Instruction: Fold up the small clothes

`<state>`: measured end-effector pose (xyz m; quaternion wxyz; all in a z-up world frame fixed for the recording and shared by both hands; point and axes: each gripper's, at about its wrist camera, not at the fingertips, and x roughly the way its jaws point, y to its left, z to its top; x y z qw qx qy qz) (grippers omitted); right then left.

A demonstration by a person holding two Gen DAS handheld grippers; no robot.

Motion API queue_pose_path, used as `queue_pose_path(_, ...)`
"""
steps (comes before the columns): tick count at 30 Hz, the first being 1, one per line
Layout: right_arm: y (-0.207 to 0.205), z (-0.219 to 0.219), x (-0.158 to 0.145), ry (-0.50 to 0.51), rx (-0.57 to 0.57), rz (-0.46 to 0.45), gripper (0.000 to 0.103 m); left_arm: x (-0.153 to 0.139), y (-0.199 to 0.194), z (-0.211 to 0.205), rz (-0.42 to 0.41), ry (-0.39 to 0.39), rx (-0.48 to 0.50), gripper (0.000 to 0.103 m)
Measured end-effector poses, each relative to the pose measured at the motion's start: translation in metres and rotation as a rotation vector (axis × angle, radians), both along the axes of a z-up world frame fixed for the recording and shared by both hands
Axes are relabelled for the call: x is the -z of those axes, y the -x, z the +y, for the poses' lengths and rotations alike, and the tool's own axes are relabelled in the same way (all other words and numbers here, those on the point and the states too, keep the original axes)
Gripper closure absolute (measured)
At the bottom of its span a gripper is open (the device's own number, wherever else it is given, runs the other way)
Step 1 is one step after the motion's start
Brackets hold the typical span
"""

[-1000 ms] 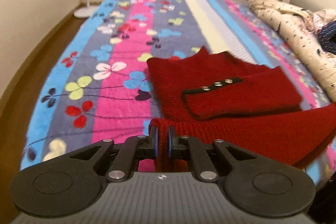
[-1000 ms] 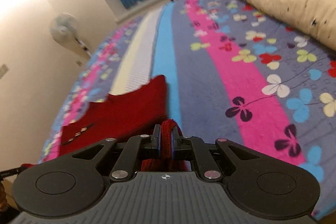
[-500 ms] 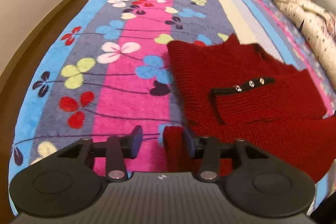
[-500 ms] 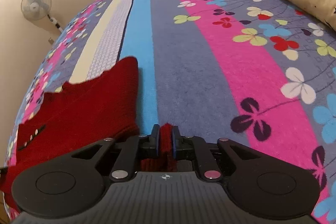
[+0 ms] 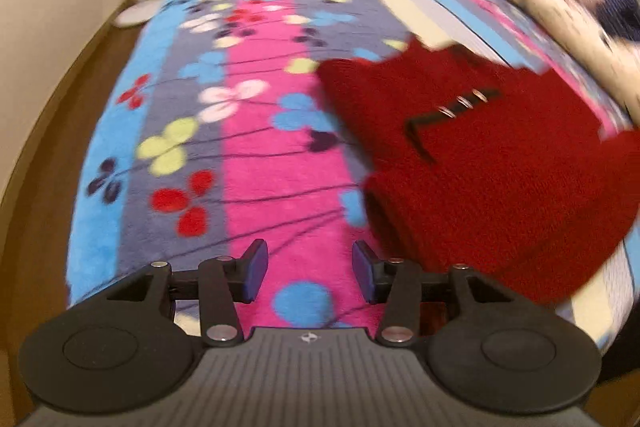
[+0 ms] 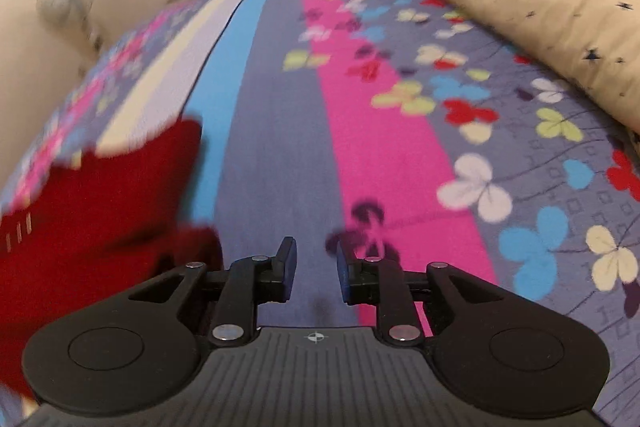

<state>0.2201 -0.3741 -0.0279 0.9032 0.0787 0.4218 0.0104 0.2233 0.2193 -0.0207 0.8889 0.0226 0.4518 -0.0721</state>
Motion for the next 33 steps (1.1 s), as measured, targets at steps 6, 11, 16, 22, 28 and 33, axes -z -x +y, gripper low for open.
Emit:
queue_pose_path(6,0.002,0.030,0.005,0.033,-0.164,-0.008,0.071,0.000,-0.008,-0.028,-0.030,-0.014,0.150,0.048)
queue_pose_path(11,-0.002,0.050,-0.004,0.020,-0.225,-0.070,0.067,-0.001,-0.019,-0.036,-0.025,0.013,0.154,0.048)
queue_pose_path(16,-0.014,0.062,-0.003,0.039,-0.249,-0.067,0.067,-0.010,-0.029,-0.039,-0.060,0.037,0.139,0.047)
queue_pose_path(22,-0.033,0.077,-0.003,0.033,-0.244,-0.083,0.067,-0.014,-0.045,-0.043,-0.074,0.039,0.102,0.044)
queue_pose_path(28,-0.052,0.082,-0.005,-0.010,-0.195,-0.094,0.067,-0.018,-0.063,-0.042,-0.101,0.055,0.030,0.044)
queue_pose_path(33,-0.063,0.080,-0.005,-0.044,-0.136,-0.092,0.067,-0.016,-0.081,-0.036,-0.079,0.064,-0.088,0.043)
